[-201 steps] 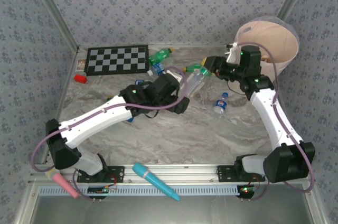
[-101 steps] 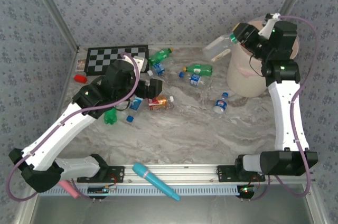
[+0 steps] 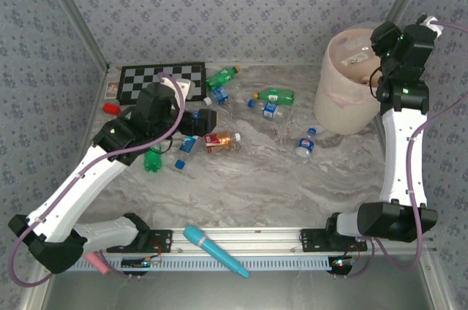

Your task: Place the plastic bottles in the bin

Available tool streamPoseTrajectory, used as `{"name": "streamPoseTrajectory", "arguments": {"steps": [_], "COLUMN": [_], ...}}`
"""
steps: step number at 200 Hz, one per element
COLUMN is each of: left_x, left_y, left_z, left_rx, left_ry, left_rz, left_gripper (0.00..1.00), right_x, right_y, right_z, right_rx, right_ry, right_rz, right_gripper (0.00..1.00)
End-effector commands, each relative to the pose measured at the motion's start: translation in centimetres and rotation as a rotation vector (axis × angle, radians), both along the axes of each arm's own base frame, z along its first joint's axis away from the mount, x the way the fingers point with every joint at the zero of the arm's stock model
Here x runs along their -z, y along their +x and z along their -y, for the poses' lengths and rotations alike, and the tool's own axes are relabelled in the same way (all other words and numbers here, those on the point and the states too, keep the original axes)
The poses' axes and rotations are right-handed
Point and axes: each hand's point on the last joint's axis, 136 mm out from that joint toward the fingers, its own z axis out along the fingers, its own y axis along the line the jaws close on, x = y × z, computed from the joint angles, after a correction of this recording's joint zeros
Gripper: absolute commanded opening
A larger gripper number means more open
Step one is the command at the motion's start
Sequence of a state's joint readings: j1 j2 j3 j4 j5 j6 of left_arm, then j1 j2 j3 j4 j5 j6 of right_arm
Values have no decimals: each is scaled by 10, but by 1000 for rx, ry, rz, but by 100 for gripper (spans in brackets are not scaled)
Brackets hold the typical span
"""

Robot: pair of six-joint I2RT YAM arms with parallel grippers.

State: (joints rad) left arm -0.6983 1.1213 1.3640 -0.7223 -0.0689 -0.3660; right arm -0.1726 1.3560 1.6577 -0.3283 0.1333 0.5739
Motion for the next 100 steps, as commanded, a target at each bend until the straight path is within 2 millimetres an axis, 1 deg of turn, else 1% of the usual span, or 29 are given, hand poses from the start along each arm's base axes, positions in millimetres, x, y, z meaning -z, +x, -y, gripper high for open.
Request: {"name": "streamPoseTrajectory", "arguments": {"steps": [1, 43, 67, 82, 91, 100], "left_x": [-14, -12, -13, -12, -13, -12], "left_y": [-2, -2, -2, -1, -1, 0], "left_z": [-4, -6, -10, -13, -15, -17], "left_rx": [6, -11, -30, -45, -55, -65], "left_ry": [-27, -35, -37, -41, -44, -43], "left_rz": [32, 23, 22, 19, 21, 18], "left_gripper": [100, 100, 100, 100, 100, 100], "right_x": [-22, 1, 18, 31, 37, 42], "right_y": [1, 28, 47, 59, 64, 67], "right_z": [29, 47, 50, 48, 47, 45], "right_rx": [150, 219, 205, 177, 165, 148], "right_ry": [-134, -227, -272, -276, -273, -269], "right_rz": [36, -50, -107, -140, -160, -175], "right_gripper": [42, 43, 43, 43, 46, 51]}}
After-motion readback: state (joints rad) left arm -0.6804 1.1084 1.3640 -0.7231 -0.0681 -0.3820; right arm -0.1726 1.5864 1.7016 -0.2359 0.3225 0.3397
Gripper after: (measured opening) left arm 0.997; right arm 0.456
